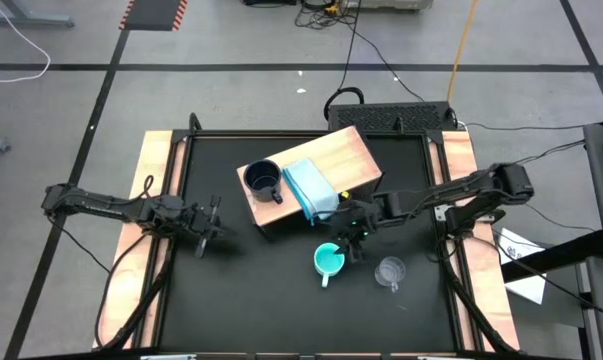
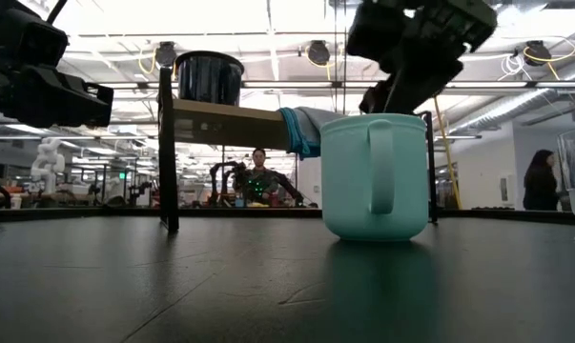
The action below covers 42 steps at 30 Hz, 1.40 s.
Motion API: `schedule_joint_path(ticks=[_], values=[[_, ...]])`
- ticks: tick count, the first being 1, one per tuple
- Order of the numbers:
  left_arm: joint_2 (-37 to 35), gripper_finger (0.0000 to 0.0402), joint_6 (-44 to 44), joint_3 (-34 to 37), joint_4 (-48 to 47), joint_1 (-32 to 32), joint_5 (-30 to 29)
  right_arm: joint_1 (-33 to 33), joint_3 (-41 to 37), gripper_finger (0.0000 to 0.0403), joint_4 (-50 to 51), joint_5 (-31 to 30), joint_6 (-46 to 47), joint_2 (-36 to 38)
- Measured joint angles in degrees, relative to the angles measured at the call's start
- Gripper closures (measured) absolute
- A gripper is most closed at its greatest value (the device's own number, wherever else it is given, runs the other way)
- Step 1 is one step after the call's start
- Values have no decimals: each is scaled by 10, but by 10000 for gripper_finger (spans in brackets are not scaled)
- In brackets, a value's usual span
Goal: Stack small to large cups/mugs on shelf
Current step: Put the light blue mug over the folded light blue napkin on the shelf
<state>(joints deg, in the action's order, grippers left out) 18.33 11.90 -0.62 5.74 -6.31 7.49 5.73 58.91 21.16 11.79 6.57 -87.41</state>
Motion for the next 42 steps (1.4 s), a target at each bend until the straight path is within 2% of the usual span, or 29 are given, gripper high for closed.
schedule_joint_path(ticks=[7,17,23,29,34,42], values=[[0,396,1,0,-5,0,0,5,52,187,43,2,-11,-42],[0,399,9,0,-13,0,0,5,54,188,37,2,-12,-71],[0,391,9,0,-13,0,0,5,54,188,38,2,-27,-72],[0,399,5,0,-13,0,0,5,53,189,37,2,-30,-72],[0,387,4,0,-13,0,0,5,53,214,37,2,-37,-72],[0,377,0,0,-13,0,0,5,53,290,33,2,-51,-72]])
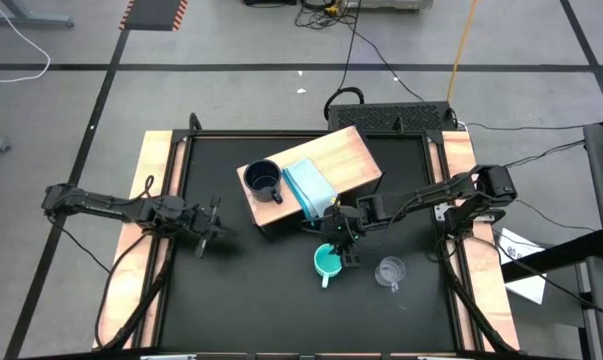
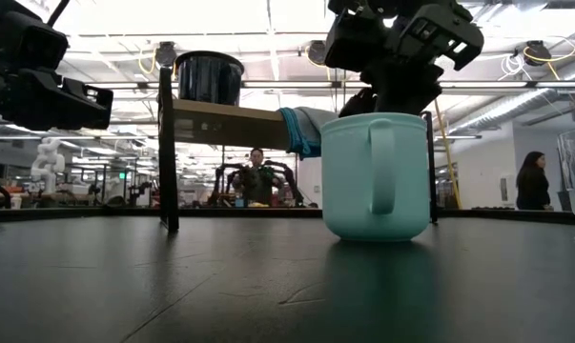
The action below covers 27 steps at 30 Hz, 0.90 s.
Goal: Stack small to large cups/mugs on shelf
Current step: Put the light blue mug over the folded light blue napkin on the shelf
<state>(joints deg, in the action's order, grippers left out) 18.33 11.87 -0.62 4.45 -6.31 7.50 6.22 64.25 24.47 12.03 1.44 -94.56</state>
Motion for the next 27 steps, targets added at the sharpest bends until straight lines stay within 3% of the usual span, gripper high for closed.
schedule_joint_path(ticks=[11,27], values=[[0,399,-2,0,0,0,0,0,0,395,-11,1,-9,0],[0,371,-4,0,0,0,0,0,19,401,9,0,-12,0]])
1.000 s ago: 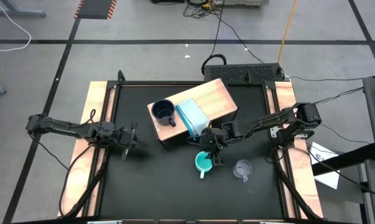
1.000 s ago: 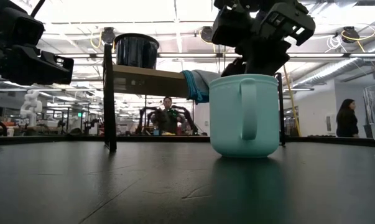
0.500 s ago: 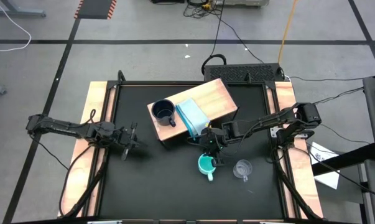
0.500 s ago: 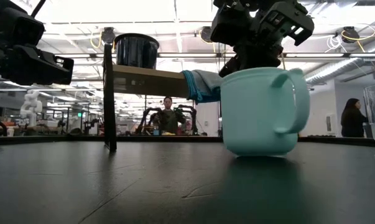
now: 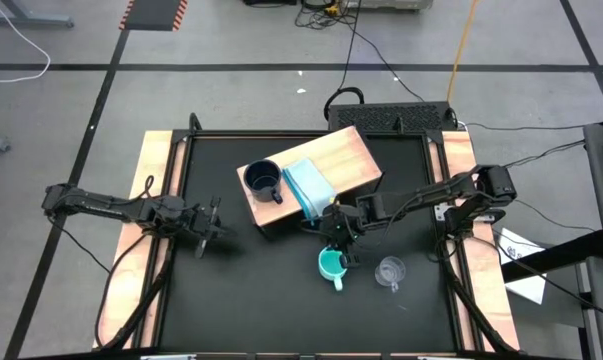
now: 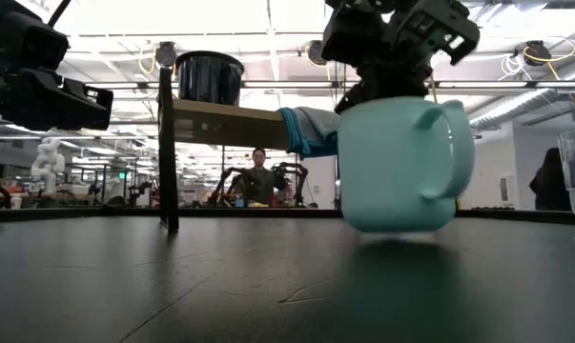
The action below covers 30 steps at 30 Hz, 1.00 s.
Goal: Stack small to large cups/mugs on shelf
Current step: Put the light blue mug over the folded light blue napkin on the shelf
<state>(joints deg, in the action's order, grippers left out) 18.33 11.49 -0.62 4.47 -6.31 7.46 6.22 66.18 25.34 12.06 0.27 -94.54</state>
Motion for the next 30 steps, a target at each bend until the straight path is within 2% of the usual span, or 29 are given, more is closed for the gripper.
schedule_joint_path(ticks=[7,14,25,30], values=[[0,371,-3,0,0,0,0,3,21,402,-6,0,-22,22],[0,371,-15,0,-1,0,0,3,18,402,-8,0,-39,81],[0,371,-16,0,-5,0,0,2,-57,402,-46,0,-49,159],[0,371,-16,0,-5,0,0,2,-104,402,-94,0,-40,190]])
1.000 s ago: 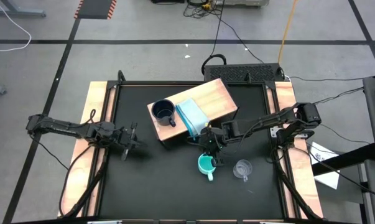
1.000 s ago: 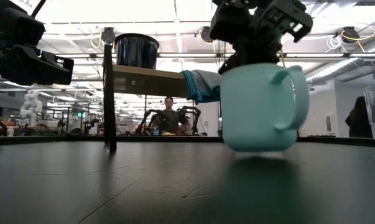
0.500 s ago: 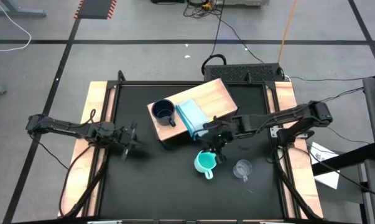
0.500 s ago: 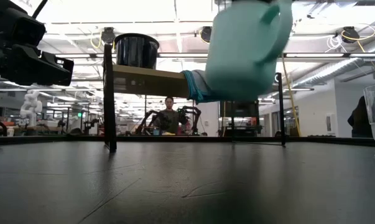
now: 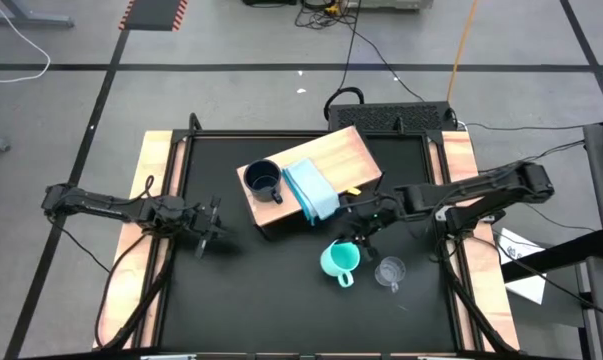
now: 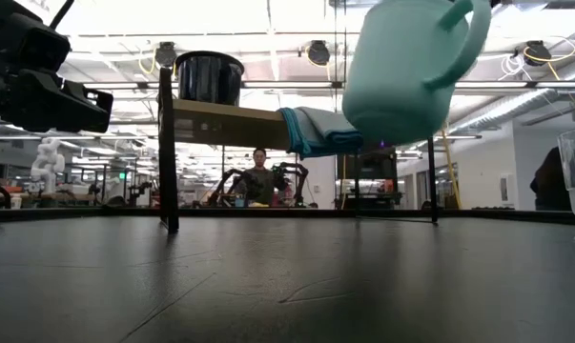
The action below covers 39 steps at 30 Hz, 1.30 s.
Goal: Stack small to large cups/mugs on shelf
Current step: Put the light blue mug over the folded light blue napkin on the shelf
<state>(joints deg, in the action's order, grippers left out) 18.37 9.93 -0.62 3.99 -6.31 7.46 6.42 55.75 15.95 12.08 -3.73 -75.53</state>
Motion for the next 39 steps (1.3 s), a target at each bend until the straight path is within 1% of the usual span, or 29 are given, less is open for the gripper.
schedule_joint_path(ticks=[9,13,21,26,35,39], values=[[0,371,-3,0,0,0,0,0,-80,401,-60,0,15,51],[0,371,-6,0,-1,0,-1,0,-125,400,-118,0,30,72],[0,371,-4,0,-7,0,-1,0,-195,400,-183,0,46,120],[0,371,-2,0,-8,0,-2,0,-207,400,-183,0,48,133],[0,371,-4,0,-8,0,-5,0,-208,400,-184,0,59,133],[0,371,-4,0,-8,0,-5,0,-190,400,-168,0,76,132]])
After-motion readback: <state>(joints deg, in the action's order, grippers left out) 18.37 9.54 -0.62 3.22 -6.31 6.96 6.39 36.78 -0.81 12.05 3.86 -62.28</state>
